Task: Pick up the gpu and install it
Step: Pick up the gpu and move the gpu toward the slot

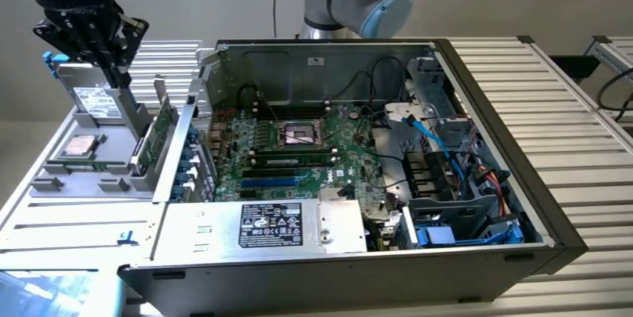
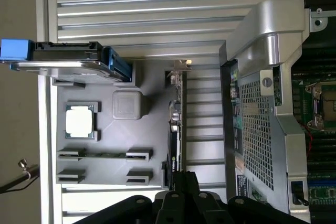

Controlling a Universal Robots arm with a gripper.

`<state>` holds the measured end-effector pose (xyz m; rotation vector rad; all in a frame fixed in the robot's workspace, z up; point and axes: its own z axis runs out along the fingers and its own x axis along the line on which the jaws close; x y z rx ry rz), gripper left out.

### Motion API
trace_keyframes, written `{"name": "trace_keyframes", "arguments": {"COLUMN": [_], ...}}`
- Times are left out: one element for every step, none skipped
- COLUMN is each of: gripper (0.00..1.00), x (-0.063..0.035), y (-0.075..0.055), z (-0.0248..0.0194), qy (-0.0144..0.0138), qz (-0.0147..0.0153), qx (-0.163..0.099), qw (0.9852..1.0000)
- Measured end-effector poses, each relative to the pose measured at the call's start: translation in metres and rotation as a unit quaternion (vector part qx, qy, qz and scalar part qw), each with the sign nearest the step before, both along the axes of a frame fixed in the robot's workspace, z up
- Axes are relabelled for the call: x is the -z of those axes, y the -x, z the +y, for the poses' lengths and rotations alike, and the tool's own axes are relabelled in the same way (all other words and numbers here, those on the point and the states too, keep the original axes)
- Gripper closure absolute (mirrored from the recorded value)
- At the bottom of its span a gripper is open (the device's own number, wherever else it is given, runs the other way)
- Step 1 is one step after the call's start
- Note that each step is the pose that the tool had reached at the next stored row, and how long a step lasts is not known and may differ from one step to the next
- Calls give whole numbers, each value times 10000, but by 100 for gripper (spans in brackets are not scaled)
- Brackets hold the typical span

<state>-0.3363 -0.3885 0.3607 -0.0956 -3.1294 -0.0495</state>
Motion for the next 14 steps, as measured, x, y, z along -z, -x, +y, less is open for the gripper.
{"name": "trace_keyframes", "arguments": {"gripper": [80,74,74,68,62,62,62,62,62,62,62,62,62,62], "x": [0,1,1,4,12,29,47,64,84,102,120,138,156,174], "y": [0,2,2,2,2,3,3,3,3,2,2,3,3,4], "z": [0,0,0,0,0,0,0,0,0,0,0,0,0,0], "qy": [0,0,0,0,0,-4,-9,-10,-11,-11,-11,-11,-11,-11], "qz": [0,0,0,1,0,0,0,0,0,0,0,0,0,0], "qx": [0,0,0,0,0,0,4,10,19,27,36,46,56,70], "qw": [10000,10000,10000,10000,10000,10000,10000,10000,10000,10000,10000,10000,10000,10000]}}
